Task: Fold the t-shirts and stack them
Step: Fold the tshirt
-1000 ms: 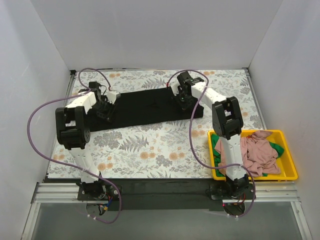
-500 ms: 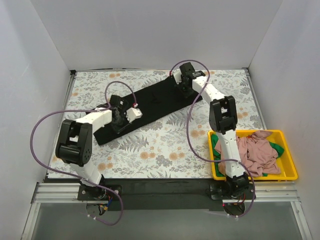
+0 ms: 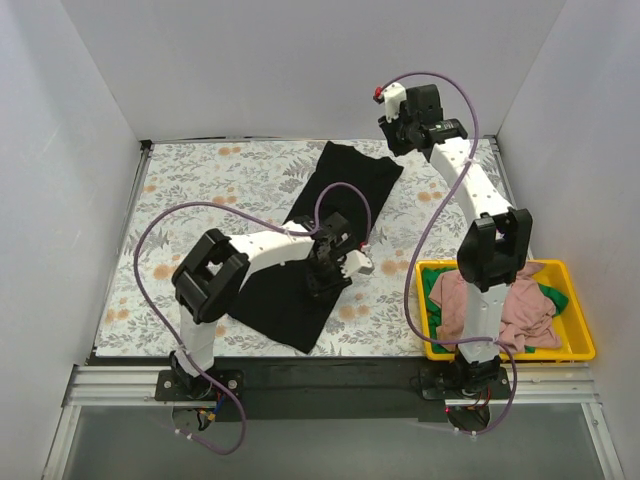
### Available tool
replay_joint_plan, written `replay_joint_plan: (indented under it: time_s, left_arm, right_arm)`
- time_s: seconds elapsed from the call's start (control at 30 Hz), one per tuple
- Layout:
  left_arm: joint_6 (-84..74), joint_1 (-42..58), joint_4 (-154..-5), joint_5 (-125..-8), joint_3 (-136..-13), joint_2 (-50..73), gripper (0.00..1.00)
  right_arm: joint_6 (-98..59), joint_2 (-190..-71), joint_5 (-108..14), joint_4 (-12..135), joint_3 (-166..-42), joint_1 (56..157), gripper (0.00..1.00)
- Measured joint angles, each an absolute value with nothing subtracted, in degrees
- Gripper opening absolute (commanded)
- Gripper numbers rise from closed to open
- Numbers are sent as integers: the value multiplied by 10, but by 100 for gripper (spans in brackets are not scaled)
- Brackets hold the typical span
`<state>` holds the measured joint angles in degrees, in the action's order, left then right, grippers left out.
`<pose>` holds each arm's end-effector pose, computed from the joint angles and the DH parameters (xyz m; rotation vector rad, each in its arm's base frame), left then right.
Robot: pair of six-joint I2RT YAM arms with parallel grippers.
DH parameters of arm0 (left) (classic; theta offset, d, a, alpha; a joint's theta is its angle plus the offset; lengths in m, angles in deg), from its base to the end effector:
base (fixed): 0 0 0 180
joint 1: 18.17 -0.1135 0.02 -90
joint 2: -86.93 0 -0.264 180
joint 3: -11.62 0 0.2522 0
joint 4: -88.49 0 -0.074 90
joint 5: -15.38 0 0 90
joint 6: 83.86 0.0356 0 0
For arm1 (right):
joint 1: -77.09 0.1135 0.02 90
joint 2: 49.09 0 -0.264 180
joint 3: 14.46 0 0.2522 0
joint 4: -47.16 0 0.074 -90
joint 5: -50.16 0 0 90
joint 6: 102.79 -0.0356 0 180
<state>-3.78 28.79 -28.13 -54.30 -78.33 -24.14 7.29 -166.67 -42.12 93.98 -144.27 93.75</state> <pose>0.2370 -0.2719 0.1621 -0.9800 -2.8441 0.5428 0.4584 0.1387 0.3387 -0.7067 2.0559 0.0092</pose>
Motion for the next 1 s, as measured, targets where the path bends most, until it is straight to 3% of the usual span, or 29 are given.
replay_joint_plan:
  time_s: [0.2, 0.37, 0.47, 0.53, 0.63, 1.0]
  left_arm:
    - [-94, 315, -267, -498, -866, -291, 33]
    - [-114, 283, -284, -445, -863, -234, 33]
    - [-129, 208, -301, -395, -855, -159, 27]
    - [-143, 143, -319, -371, -855, -114, 17]
    - [-166, 48, -347, -350, -849, -68, 1]
    - [-225, -130, -379, -335, -801, -45, 0]
  right_arm:
    - [46, -1630, -470, 940, -1418, 939, 28]
    - [16, -1652, -513, 971, -1387, 944, 20]
    - [2, -1669, -517, 984, -1372, 953, 11]
    - [-5, -1686, -508, 989, -1370, 969, 1]
    - [-12, -1714, -487, 990, -1371, 997, 1]
    - [-15, -1852, -364, 1011, -1456, 1060, 1]
